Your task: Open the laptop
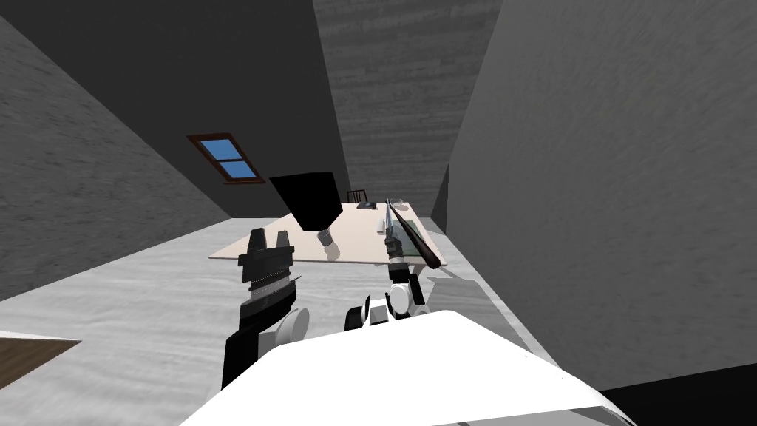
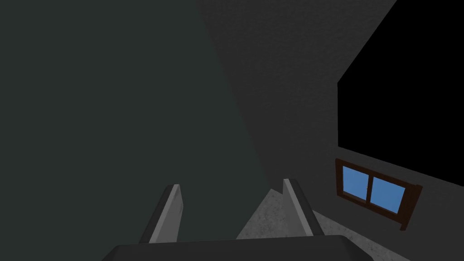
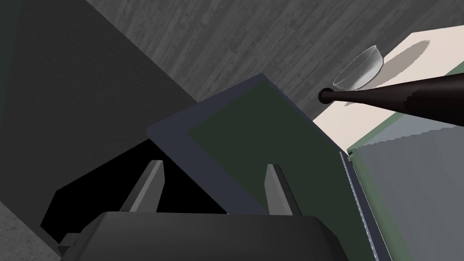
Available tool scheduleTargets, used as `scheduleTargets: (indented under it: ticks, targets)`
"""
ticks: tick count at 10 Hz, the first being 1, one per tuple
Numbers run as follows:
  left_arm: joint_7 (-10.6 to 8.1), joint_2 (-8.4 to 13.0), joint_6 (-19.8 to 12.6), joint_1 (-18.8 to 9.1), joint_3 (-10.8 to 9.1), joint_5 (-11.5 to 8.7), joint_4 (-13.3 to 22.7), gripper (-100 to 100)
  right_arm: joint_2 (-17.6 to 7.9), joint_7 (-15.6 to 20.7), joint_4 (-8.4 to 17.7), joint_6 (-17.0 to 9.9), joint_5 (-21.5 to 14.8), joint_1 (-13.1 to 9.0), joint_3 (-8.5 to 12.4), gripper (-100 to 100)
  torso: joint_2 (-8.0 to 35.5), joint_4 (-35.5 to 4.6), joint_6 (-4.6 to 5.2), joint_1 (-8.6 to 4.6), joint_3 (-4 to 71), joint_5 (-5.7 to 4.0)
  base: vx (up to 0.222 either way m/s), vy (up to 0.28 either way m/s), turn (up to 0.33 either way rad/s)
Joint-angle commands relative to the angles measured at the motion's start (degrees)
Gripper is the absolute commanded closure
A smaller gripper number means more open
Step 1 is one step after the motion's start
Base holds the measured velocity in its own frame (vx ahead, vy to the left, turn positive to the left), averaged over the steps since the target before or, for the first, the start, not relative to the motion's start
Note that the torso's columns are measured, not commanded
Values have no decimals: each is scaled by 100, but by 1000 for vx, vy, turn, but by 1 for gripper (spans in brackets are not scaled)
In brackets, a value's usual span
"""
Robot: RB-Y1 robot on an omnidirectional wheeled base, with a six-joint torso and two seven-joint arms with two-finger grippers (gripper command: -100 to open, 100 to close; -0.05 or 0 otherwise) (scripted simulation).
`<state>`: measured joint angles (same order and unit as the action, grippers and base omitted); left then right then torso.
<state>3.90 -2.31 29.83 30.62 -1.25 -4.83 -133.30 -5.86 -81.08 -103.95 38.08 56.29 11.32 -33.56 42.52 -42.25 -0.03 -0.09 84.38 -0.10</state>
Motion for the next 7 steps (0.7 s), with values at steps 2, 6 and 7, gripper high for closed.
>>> scheduleTargets:
  ticks: [2, 6, 7]
  targets:
    - [0, 0, 0, 1, -1, 0, 0, 0, 23, 536, 211, -552, -613, -276, -262, 100, -23, -8, -6, 22, 19, 12, 15, -3, -280]
    - [0, 0, 0, 0, 0, 0, 0, 0, 23, 1142, 211, -727, -1322, -276, -262, 100, 1, -21, -4, 26, 5, 15, 2, 3, 8]
    - [0, 0, 0, 0, 0, 0, 0, 0, 23, 1325, 211, -727, -1492, -276, -262, 100, 8, -24, -2, 16, 0, 12, 0, 0, 0]
